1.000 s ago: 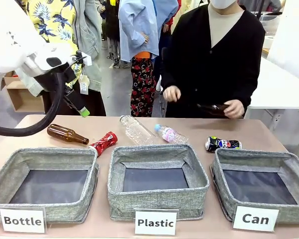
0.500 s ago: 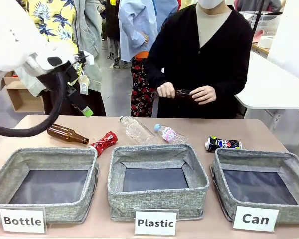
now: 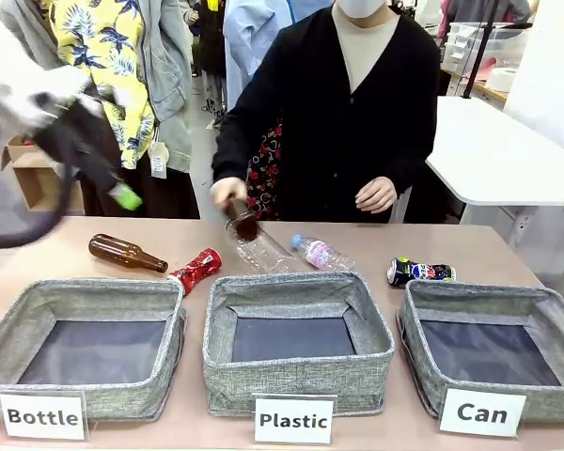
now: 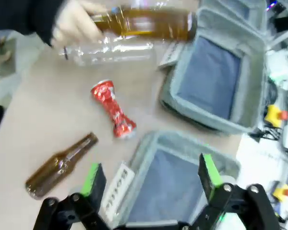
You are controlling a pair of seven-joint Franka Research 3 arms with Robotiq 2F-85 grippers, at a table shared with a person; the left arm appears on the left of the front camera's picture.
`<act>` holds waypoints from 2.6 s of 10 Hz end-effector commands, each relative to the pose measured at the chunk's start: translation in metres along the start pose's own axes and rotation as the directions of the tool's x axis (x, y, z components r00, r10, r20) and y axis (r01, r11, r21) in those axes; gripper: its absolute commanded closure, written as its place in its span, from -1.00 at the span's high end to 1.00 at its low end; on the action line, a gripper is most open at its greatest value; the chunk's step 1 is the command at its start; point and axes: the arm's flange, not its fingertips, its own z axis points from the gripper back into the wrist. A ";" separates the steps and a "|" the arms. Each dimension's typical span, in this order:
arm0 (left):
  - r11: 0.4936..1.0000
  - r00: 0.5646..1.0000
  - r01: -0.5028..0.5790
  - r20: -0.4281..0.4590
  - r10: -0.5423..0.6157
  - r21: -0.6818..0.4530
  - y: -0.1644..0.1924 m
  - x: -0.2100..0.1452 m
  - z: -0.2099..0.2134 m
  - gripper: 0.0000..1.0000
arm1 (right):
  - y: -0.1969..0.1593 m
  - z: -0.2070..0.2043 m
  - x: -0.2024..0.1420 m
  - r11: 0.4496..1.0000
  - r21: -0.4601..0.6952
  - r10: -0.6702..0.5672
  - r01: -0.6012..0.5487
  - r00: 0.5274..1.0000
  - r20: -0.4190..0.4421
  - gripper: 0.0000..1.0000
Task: Sort the can waste into the basket.
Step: Pick up the can waste from the table and place it in the right Fabric basket.
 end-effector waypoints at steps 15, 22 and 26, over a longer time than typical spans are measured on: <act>0.990 0.957 -0.079 0.270 0.109 -0.121 -0.082 -0.205 0.114 1.00 | -0.001 -0.001 0.005 0.999 0.017 0.028 -0.028 0.999 0.022 1.00; 0.994 0.972 0.094 -0.211 -0.105 -0.058 -0.033 0.037 -0.060 1.00 | -0.001 -0.001 0.005 0.999 0.017 0.028 -0.028 0.999 0.022 1.00; 0.998 0.962 0.041 -0.271 -0.028 0.046 0.020 0.087 -0.146 1.00 | -0.001 -0.001 0.005 0.999 0.017 0.028 -0.028 0.999 0.022 1.00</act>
